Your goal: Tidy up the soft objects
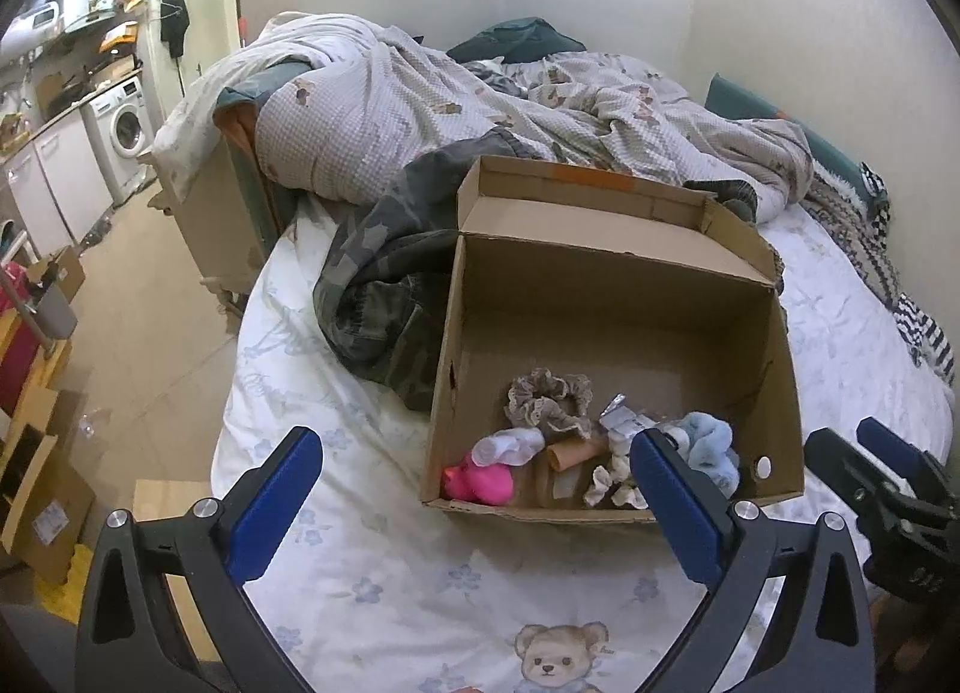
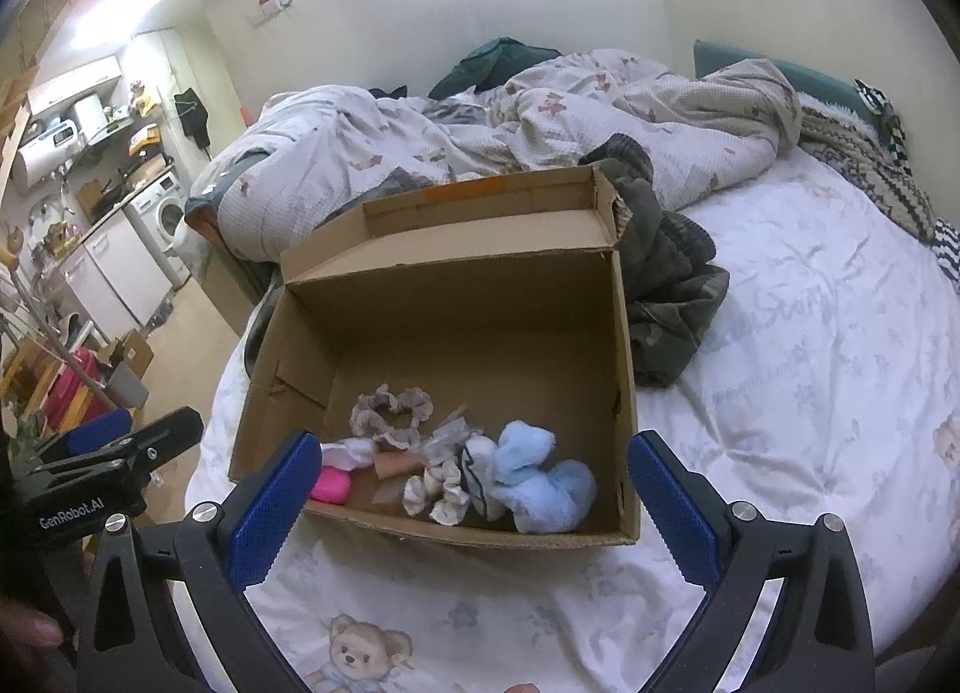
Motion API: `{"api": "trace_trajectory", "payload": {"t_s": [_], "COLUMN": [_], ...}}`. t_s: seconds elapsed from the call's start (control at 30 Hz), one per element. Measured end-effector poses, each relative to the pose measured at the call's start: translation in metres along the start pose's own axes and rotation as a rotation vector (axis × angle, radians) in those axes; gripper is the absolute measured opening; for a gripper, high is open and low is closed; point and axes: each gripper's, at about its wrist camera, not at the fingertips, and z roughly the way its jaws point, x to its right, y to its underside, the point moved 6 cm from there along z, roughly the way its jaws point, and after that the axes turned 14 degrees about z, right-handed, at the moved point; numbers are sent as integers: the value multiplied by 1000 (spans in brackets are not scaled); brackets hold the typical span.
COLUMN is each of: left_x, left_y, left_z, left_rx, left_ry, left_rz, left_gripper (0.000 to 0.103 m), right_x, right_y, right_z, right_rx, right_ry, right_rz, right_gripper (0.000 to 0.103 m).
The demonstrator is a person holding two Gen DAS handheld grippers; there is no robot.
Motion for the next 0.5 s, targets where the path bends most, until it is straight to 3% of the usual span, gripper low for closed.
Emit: {"api": "trace_trajectory", "payload": {"t_s": [0.5], "left_x": [7], "left_y": [-2], "left_z": [-2], "left_rx": [3], "left_ry": [28], "left_rz": [8], "left_gripper": [102], "right_x": [3], "right_y": [3], "right_z": [4], "right_rx": [-11], "right_ry": [27], "right_rz": [-4], "right_gripper": [103]}}
